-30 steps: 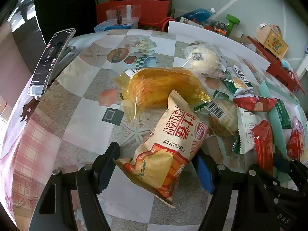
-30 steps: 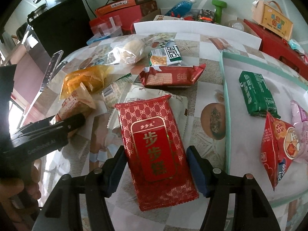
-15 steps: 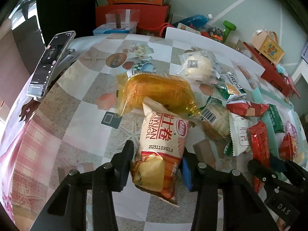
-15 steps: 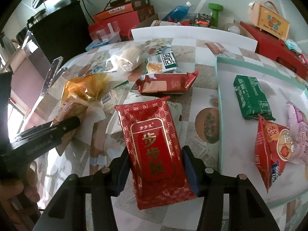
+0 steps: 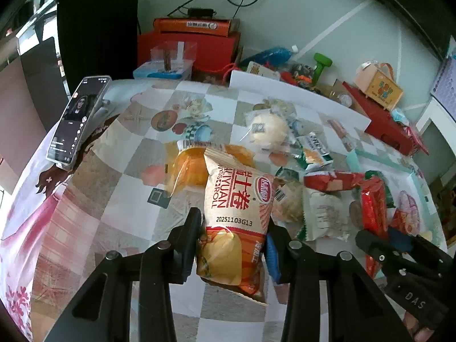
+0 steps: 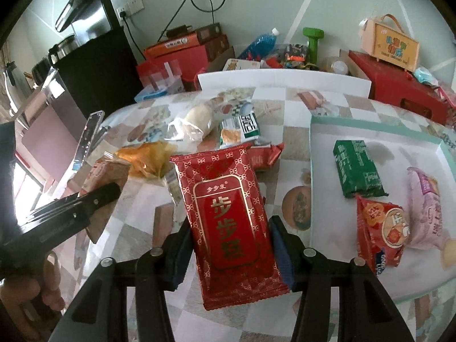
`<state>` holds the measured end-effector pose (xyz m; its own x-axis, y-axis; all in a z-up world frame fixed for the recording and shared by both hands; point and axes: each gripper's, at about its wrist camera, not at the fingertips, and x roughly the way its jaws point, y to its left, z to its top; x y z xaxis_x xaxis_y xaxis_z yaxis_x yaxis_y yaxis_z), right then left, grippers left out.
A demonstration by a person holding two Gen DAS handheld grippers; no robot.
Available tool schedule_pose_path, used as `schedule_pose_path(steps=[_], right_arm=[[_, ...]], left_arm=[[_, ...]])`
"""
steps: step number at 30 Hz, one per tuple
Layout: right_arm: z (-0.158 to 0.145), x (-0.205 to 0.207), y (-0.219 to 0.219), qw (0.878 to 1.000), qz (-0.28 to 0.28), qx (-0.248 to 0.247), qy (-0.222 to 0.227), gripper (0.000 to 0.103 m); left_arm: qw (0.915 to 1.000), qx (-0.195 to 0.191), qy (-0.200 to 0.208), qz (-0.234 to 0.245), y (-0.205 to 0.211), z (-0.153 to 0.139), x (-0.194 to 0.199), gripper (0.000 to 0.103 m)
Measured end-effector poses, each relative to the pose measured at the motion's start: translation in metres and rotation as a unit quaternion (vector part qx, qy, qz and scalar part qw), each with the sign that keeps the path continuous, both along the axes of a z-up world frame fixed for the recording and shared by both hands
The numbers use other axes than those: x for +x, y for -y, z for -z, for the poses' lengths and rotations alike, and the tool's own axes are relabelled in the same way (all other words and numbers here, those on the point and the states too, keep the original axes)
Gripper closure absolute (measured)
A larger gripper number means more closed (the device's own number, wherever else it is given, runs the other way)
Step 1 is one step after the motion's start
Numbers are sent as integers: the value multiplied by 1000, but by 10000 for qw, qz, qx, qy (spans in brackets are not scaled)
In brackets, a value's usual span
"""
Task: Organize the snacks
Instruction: 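Lift the bread bag and red pack and carry both over the tray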
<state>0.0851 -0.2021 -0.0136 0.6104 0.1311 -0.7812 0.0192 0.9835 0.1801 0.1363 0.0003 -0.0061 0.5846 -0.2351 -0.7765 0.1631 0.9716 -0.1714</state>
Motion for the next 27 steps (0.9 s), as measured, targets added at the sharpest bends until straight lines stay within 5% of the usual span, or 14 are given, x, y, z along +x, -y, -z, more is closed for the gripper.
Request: schedule_pose_path(steps=[14,27], right_arm=[[-9,-5,10,9998,146,64,140,49],[-26,-24,88,9908,1287,64,414,49]], left_arm=[[9997,-92,94,183,18,-8,-6,61],[9956,-190,169,901,83,-20,-9,61]])
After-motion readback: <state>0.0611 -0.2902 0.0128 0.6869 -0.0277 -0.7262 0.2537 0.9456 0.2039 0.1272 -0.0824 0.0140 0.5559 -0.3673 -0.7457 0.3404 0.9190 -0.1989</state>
